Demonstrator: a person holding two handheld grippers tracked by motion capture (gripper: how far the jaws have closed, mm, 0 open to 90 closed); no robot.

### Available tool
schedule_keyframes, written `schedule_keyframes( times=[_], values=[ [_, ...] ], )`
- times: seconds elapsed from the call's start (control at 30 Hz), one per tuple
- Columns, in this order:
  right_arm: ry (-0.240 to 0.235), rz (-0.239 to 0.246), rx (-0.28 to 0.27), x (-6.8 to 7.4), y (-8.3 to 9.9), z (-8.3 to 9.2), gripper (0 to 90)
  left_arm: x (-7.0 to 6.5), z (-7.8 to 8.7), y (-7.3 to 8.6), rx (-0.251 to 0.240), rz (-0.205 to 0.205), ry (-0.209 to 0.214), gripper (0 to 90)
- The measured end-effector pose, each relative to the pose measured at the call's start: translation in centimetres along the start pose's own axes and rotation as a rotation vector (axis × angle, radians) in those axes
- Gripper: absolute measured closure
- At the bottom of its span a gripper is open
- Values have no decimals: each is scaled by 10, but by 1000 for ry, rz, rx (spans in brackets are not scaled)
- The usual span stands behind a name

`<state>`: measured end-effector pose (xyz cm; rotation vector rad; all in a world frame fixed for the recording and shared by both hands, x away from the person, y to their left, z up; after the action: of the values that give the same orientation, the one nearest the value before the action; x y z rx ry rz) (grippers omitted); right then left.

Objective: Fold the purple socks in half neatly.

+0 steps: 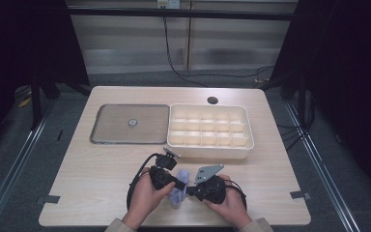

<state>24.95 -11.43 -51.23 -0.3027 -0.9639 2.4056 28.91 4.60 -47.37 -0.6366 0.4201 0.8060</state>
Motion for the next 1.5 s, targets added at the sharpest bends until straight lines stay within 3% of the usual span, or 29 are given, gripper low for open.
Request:
schedule_keyframes(
  times=[0.13, 0.97, 1.23, 1.5],
  values=[
    [9, 18, 12, -3, 1, 2, 894, 0, -2, 0, -7, 1, 0, 863],
    [81, -99, -16, -27, 6, 21, 900, -8, -18, 3, -9, -65, -11, 835],
    [80, -119, -55, -34, -4, 27, 900, -8, -17, 4, -4, -81, -16, 835],
    [63, -102, -82, -34, -24, 22, 900, -8, -18, 6, -35, -72, 2, 813]
  ],
)
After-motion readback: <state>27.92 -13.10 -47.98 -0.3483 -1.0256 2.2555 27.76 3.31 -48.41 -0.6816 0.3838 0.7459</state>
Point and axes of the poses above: each handheld gripper's, and its own axes: z roughly backward along the jaws, y roughly out of its underside, x roughly to its left, the point moved 2 cm from there along -z, roughly forward along the jaws, and after that the axes turned 8 degrees about y, right-handed, at the moved point
